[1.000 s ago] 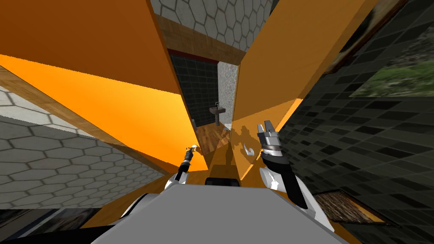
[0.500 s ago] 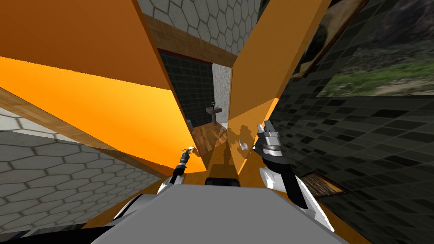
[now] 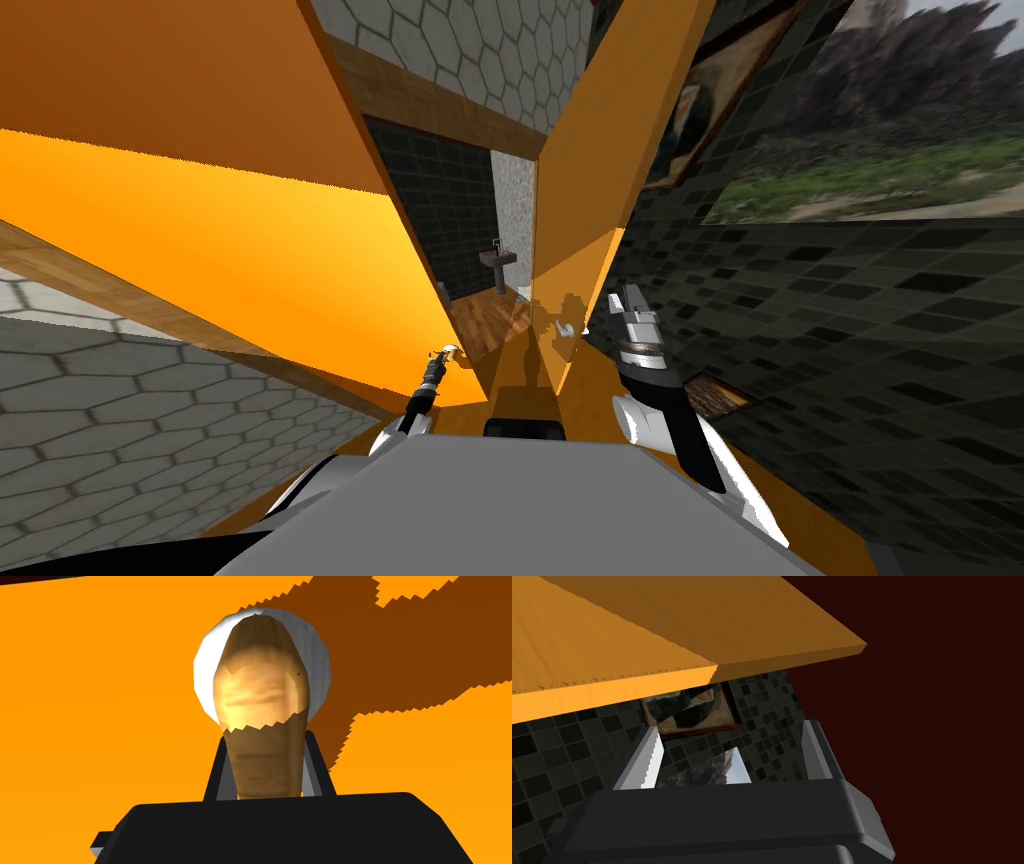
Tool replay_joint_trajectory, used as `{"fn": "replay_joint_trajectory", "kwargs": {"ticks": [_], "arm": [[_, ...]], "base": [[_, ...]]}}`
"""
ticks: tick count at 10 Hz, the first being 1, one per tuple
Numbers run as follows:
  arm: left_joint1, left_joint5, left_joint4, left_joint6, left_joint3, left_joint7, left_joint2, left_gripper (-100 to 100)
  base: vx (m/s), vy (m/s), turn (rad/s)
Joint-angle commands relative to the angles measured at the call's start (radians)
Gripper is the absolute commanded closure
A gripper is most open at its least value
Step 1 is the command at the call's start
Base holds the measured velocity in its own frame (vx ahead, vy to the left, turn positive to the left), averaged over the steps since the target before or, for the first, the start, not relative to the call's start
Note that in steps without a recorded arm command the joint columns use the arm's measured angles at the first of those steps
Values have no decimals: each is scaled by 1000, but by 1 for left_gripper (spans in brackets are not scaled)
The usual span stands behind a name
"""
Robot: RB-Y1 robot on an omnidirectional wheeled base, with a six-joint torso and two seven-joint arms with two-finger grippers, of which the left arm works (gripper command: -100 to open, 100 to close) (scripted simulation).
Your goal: Pull the door open
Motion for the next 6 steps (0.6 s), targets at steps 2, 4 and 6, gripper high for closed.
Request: {"fn": "replay_joint_trajectory", "kwargs": {"ticks": [2,4,6], "arm": [[8,-7,-5,0,-6,5,-4,100],[4,-9,2,-4,-6,8,-3,100],[-7,-13,22,-14,-8,14,0,100]], "base": [[-262,83,-220],[-169,70,-162],[-210,86,-214]]}}
